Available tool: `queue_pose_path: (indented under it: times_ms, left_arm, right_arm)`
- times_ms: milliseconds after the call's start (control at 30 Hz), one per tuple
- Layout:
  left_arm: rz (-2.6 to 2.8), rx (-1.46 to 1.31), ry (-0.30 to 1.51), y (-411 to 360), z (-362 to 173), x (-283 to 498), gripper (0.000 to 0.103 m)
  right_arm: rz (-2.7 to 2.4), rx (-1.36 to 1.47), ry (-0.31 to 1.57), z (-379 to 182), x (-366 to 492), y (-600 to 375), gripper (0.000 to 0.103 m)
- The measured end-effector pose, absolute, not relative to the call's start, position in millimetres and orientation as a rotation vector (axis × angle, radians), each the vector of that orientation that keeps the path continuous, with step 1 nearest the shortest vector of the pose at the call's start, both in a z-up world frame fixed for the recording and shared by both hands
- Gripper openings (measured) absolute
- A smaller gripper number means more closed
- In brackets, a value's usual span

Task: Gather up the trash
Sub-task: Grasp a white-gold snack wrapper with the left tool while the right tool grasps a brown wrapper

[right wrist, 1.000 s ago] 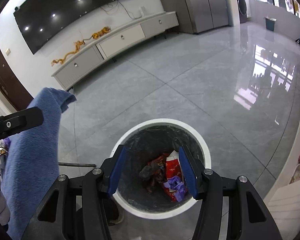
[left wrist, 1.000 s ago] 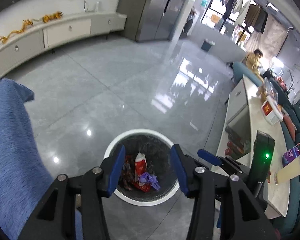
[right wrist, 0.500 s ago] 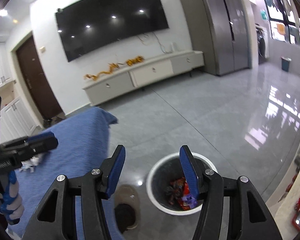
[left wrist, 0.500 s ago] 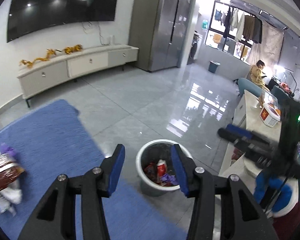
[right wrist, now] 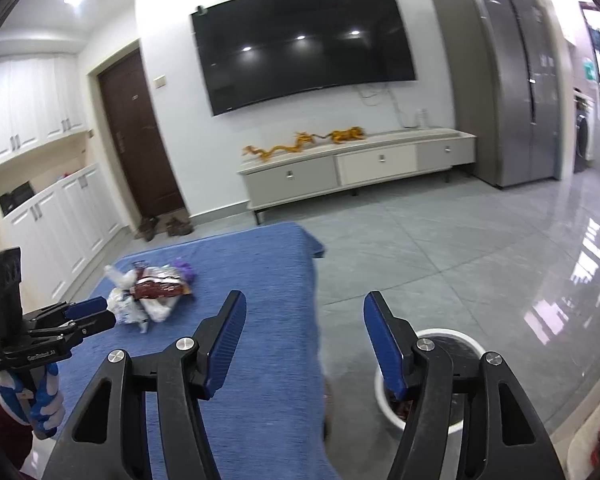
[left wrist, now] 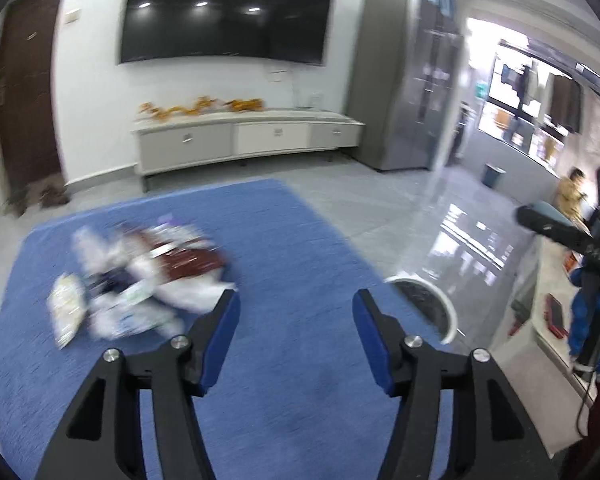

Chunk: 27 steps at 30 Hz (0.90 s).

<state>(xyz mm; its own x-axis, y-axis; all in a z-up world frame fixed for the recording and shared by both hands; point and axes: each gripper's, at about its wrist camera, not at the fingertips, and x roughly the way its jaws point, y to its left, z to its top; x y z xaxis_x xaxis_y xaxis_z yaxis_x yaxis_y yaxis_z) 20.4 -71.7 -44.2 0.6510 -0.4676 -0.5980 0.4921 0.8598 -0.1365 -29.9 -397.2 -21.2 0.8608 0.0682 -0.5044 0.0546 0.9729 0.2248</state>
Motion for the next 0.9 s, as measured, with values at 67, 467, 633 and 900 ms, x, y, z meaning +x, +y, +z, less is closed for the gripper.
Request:
queue_pose_path:
  times_ms: [67,467,633,900]
  left_arm:
    - [-0.489,0.027,0.670,-53,-49,25,0.058]
    - [-0.220,-0.087,0.752,68,-93,88,0.062]
    - [-0.174,-0.121,0.794,86,-112,124,0.062]
    - [-0.138,-0.147,0.858,100,-137,168,0.063]
  right_arm:
    - [0.037,0.227,0.541,-18,-24,-385,0.061]
    - [0.250,0.148,0.615,-25,64,-297,0.072]
    - [0.343,0.113,0.669,-43,110,-249,0.079]
    - [0.456,0.085,0.774,-73,191,-181,0.093]
